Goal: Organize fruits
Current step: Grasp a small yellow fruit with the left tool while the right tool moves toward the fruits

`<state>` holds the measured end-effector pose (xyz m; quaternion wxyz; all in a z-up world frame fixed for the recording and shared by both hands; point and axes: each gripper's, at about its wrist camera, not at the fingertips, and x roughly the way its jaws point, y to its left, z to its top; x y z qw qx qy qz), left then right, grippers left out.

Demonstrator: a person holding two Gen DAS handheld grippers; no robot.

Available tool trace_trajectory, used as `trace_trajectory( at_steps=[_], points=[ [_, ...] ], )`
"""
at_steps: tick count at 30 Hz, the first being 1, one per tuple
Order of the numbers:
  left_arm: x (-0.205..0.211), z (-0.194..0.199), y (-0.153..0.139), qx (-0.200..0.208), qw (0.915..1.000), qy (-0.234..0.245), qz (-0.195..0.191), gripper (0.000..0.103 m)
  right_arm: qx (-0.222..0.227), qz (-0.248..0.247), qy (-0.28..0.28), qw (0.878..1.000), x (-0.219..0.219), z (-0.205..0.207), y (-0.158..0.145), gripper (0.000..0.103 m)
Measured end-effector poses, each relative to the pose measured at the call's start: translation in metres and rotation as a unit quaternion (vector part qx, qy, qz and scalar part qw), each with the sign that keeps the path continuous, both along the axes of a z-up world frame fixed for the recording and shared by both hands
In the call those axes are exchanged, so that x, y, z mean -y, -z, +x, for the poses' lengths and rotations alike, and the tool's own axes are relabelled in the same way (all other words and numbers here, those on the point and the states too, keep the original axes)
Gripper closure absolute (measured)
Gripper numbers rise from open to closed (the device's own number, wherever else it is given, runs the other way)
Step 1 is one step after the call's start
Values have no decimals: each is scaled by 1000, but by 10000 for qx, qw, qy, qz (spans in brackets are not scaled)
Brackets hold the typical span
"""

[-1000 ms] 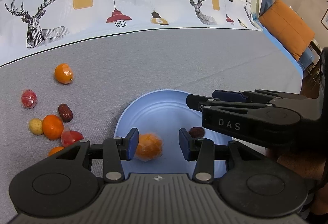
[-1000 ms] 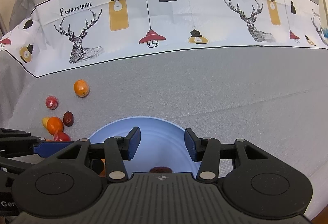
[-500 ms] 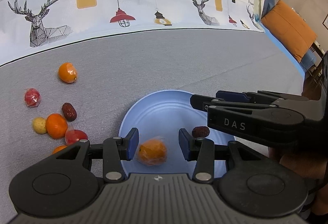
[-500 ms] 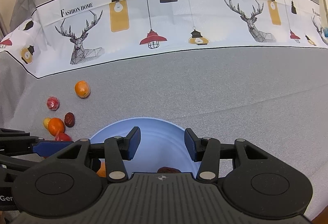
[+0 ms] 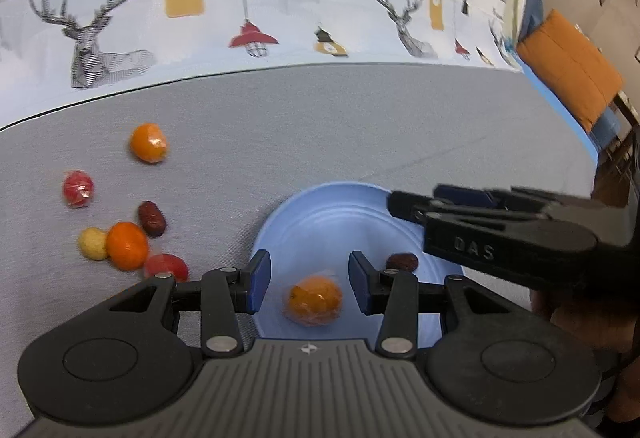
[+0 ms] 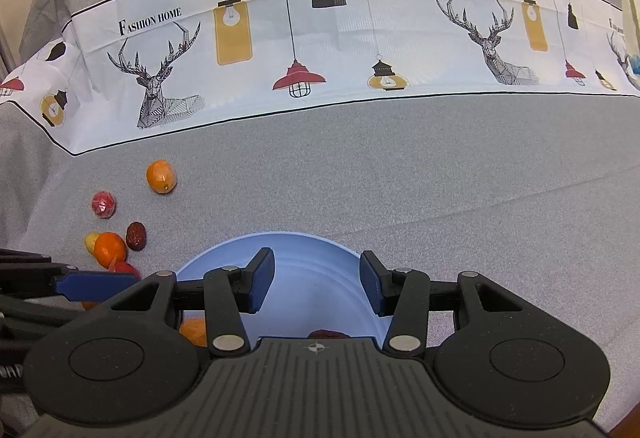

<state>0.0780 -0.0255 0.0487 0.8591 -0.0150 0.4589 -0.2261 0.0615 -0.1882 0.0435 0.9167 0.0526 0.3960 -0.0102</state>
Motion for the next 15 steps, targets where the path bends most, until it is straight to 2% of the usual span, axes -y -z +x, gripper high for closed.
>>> trace_trajectory(
  at_steps=[3, 6, 8, 11, 13, 15],
  points=[
    [-23, 5, -10, 74, 9989, -404, -212, 55, 76, 66, -46, 9999, -1, 0, -2, 63],
    [-55, 13, -14, -69, 9938, -1047, -355, 55, 187, 207, -149, 9995, -2, -2, -5, 73],
    [-78, 19, -8, -384, 9866, -1561, -287, 56, 261, 326, -291, 9987, -5, -2, -7, 76],
    [-110, 23, 9, -1046, 9676, -2298, -68, 57, 308, 468, -635, 9964, -16, -3, -8, 76],
    [-124, 23, 12, -1290, 9595, -2499, -182, 57, 311, 491, -872, 9945, -24, -2, -9, 76],
    [-128, 23, 14, -1437, 9592, -2428, -165, 56, 274, 503, -1052, 9928, -32, -1, -8, 76]
  ],
)
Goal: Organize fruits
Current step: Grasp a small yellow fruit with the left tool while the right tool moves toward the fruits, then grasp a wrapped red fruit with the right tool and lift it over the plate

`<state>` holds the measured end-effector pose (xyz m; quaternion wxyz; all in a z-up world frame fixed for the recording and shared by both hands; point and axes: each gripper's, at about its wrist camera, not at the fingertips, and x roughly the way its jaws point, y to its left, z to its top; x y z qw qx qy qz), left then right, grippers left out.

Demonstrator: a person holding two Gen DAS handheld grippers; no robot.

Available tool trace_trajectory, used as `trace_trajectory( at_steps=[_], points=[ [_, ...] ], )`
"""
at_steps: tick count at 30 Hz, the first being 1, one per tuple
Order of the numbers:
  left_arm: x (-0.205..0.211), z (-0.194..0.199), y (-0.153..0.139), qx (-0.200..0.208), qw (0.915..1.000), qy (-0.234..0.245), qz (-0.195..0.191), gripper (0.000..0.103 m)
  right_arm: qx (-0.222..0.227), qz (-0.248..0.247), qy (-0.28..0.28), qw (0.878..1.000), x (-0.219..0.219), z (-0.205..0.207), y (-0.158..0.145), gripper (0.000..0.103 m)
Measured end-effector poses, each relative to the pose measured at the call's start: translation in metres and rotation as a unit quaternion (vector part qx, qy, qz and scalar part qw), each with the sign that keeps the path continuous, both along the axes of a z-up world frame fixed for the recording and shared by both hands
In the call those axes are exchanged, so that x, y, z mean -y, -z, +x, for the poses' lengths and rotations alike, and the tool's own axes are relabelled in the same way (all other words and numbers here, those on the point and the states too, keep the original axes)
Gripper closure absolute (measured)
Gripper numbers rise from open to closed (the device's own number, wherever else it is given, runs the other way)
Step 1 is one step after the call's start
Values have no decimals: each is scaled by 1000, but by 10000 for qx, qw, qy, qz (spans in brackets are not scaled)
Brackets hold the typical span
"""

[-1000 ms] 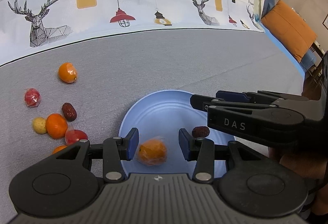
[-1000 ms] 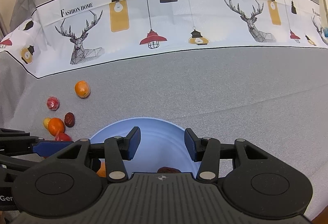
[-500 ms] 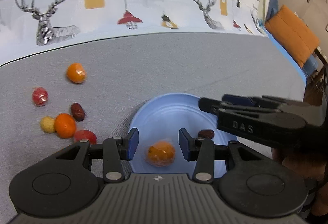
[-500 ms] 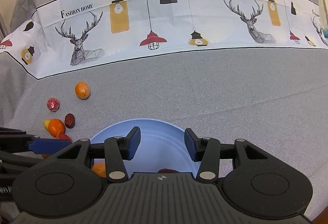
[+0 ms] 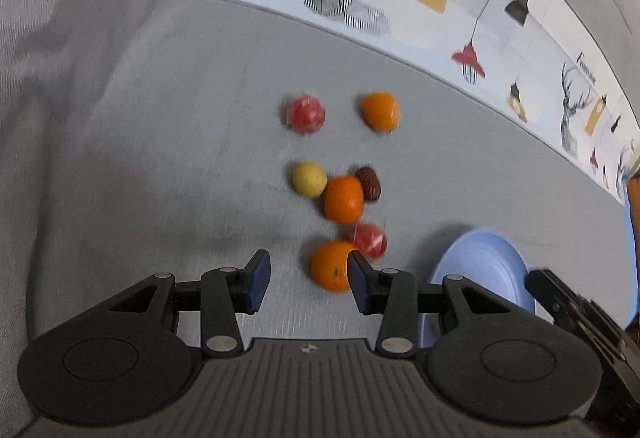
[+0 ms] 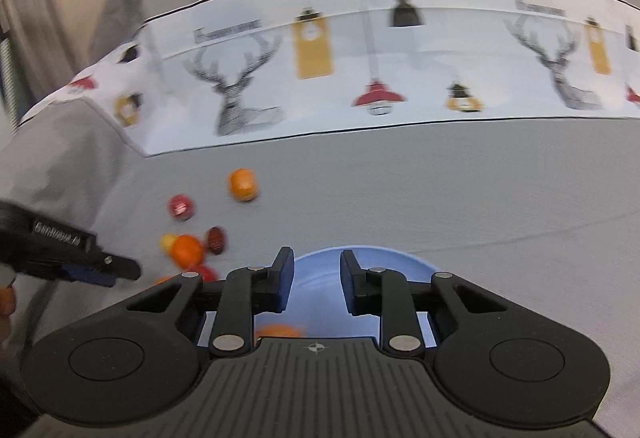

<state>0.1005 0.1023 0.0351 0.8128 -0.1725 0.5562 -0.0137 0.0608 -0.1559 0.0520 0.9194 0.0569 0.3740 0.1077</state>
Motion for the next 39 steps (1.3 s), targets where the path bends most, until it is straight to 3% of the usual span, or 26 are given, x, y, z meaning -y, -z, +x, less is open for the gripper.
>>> trace_trajectory(
  at_steps=[7, 10, 15, 17, 20, 22, 26, 29, 34, 39],
  points=[
    [17, -18, 8, -460, 9929, 962, 529, 54, -90, 48, -237, 9997, -19, 5, 4, 76],
    [19, -26, 12, -595, 9878, 1164, 845, 54, -113, 101, -298, 9994, -28, 8, 4, 76],
    [18, -38, 17, -725, 9812, 1475, 1008, 55, -156, 125, -430, 9989, -42, 8, 7, 76],
    [23, -42, 19, -749, 9777, 1668, 1031, 60, -189, 138, -479, 9986, -47, 9, 8, 76],
    [34, -43, 22, -809, 9715, 1937, 1097, 77, -251, 178, -566, 9979, -54, 10, 11, 76],
    [34, -41, 20, -727, 9736, 1874, 1079, 77, -300, 202, -610, 9975, -58, 11, 13, 76],
    [15, -30, 10, -427, 9881, 1224, 828, 77, -423, 272, -657, 9966, -62, 17, 19, 76],
    [5, -23, 4, -277, 9939, 789, 717, 77, -575, 396, -693, 9952, -65, 25, 25, 75],
    [3, -14, 2, -269, 9954, 463, 792, 77, -750, 547, -793, 9925, -78, 42, 37, 74],
    [9, -8, 8, -306, 9953, 381, 832, 77, -905, 539, -757, 9915, -89, 58, 50, 60]
  ],
)
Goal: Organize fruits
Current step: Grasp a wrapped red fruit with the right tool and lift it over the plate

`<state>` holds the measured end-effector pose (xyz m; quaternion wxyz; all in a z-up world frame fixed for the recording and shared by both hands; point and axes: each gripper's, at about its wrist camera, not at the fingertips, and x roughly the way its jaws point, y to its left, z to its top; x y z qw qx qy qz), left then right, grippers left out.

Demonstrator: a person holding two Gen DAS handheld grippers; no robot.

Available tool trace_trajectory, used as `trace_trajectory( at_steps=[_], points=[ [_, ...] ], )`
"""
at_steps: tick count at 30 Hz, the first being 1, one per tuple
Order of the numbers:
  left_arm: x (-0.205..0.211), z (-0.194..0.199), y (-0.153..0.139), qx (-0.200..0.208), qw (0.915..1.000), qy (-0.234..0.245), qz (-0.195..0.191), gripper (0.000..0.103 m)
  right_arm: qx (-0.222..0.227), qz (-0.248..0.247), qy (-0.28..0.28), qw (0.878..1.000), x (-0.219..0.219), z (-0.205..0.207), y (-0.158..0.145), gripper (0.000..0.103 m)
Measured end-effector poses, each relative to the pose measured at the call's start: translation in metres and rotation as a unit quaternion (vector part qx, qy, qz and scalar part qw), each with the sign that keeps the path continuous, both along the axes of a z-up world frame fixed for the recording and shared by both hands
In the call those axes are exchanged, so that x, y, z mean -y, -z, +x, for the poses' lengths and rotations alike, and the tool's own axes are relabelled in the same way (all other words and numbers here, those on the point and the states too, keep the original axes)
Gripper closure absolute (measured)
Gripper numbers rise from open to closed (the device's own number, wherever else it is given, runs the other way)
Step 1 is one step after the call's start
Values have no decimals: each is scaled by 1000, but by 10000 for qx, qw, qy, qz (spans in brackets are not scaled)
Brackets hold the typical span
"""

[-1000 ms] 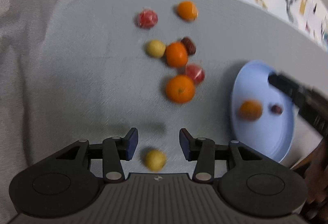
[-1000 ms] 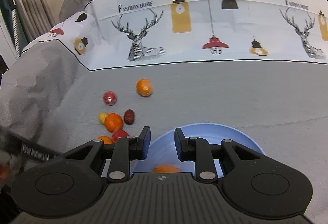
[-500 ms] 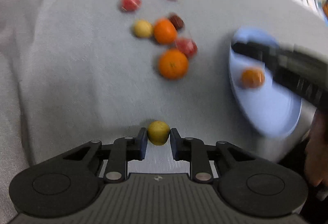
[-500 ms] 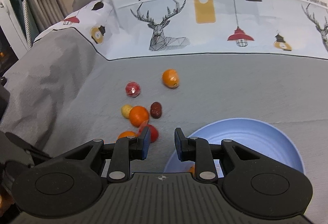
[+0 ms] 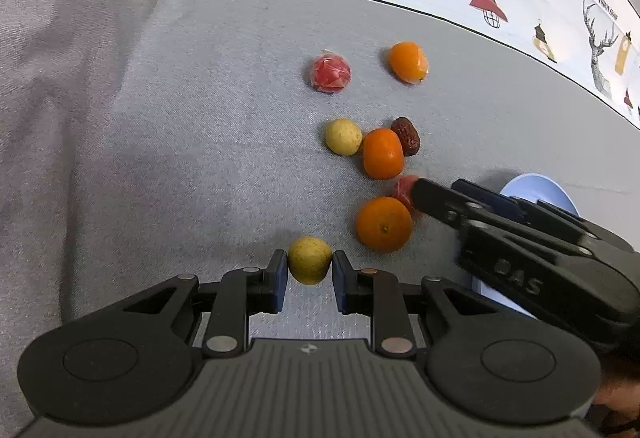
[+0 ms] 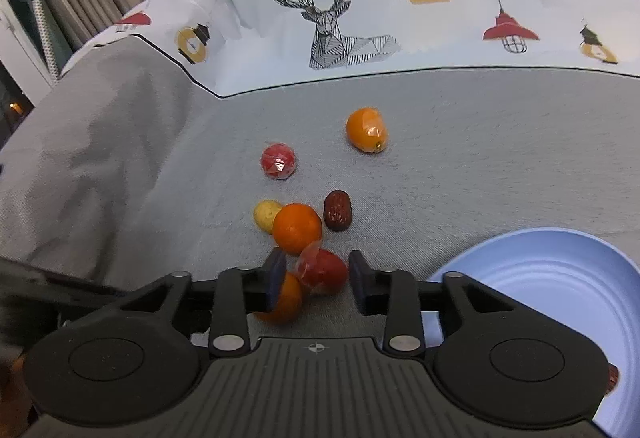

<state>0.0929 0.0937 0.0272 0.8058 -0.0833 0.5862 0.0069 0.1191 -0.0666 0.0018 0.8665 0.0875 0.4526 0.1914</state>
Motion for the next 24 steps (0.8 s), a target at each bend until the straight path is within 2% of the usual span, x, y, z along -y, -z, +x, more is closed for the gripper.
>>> trace_trajectory(
  at_steps=[5, 10, 12, 15, 21, 24],
  points=[
    [-1, 2, 4, -65, 9999, -69, -121, 77, -139, -148, 1, 9998, -8, 11, 9, 57],
    [-3, 5, 9, -129, 9998, -124, -88, 77, -168, -329, -46, 9993, -11, 17, 10, 57],
    [-3, 6, 10, -133, 9998, -141, -79, 77, -203, -347, -51, 9992, -10, 18, 10, 60],
    [-1, 7, 11, -126, 9998, -149, -68, 77, -184, -404, -147, 9989, -11, 17, 9, 70],
    [0, 7, 11, -90, 9997, -219, -84, 77, -39, -537, -215, 9983, -7, 14, 2, 72],
    [-1, 7, 8, 33, 9994, -320, -139, 77, 228, -476, -132, 9985, 0, 10, -11, 73]
  ],
)
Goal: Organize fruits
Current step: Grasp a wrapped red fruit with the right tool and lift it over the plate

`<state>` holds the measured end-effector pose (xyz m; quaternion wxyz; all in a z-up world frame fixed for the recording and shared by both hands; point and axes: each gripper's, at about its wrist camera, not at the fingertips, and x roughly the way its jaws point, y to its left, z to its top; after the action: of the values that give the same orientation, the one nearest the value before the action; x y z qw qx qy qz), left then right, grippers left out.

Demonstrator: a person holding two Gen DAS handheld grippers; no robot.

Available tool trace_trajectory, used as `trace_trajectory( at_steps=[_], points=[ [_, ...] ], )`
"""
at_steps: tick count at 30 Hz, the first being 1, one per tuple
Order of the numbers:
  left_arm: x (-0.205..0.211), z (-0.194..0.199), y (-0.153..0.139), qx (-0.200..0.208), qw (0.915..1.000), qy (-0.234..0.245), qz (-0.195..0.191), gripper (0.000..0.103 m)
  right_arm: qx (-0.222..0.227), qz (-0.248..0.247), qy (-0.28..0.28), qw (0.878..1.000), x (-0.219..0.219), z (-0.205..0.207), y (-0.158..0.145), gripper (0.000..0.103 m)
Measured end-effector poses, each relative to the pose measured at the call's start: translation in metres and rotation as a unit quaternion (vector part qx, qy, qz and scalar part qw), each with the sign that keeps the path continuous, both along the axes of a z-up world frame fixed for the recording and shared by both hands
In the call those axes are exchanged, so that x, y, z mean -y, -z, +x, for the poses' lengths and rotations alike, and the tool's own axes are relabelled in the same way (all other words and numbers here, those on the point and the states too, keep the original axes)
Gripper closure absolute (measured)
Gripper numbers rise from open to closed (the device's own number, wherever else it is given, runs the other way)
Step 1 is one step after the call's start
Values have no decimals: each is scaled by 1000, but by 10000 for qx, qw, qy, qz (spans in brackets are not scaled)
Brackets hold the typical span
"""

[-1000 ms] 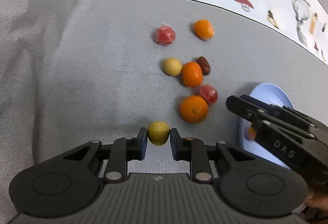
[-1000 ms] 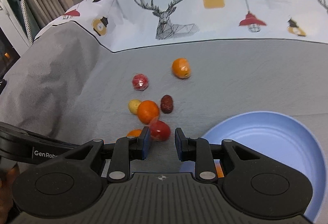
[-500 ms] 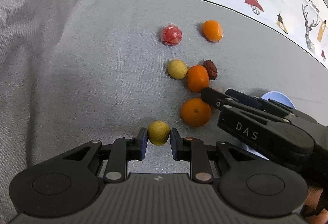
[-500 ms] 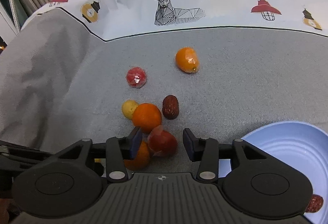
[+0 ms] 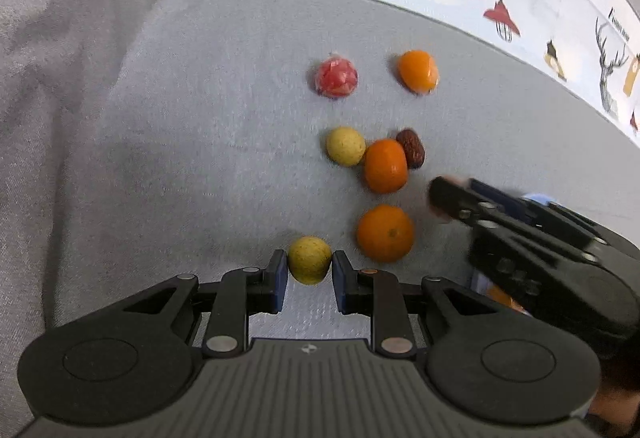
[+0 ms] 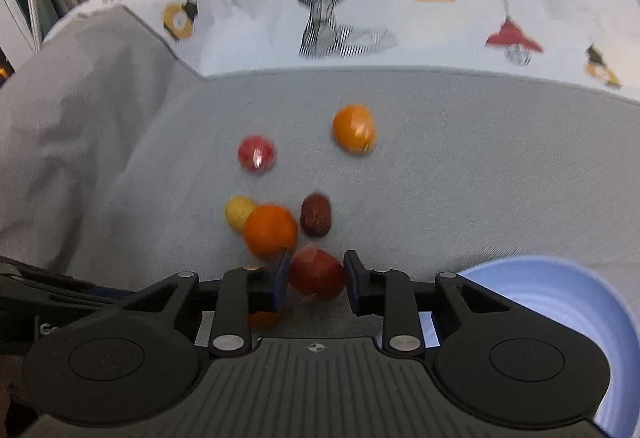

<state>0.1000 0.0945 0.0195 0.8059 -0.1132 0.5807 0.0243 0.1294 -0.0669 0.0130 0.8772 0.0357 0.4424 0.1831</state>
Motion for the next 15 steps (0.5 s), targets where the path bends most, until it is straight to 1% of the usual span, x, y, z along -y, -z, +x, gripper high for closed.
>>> trace_trajectory(
  at_steps=[4, 9, 10, 13, 15],
  points=[
    [4, -1, -7, 215, 9998, -32, 31, 77, 383, 230, -18, 9990, 16, -11, -32, 73],
    [10, -6, -19, 545, 9985, 7, -21, 77, 638, 321, 48, 9974, 44, -30, -82, 73],
    [11, -7, -20, 582, 9983, 15, -41, 77, 734, 272, 35, 9969, 51, -36, -92, 72],
    [16, -11, -23, 670, 9977, 113, -55, 77, 887, 90, 74, 9960, 70, -52, -106, 72],
    [20, -13, -23, 701, 9973, 213, 6, 77, 835, 73, 197, 9963, 85, -61, -99, 72]
  ],
)
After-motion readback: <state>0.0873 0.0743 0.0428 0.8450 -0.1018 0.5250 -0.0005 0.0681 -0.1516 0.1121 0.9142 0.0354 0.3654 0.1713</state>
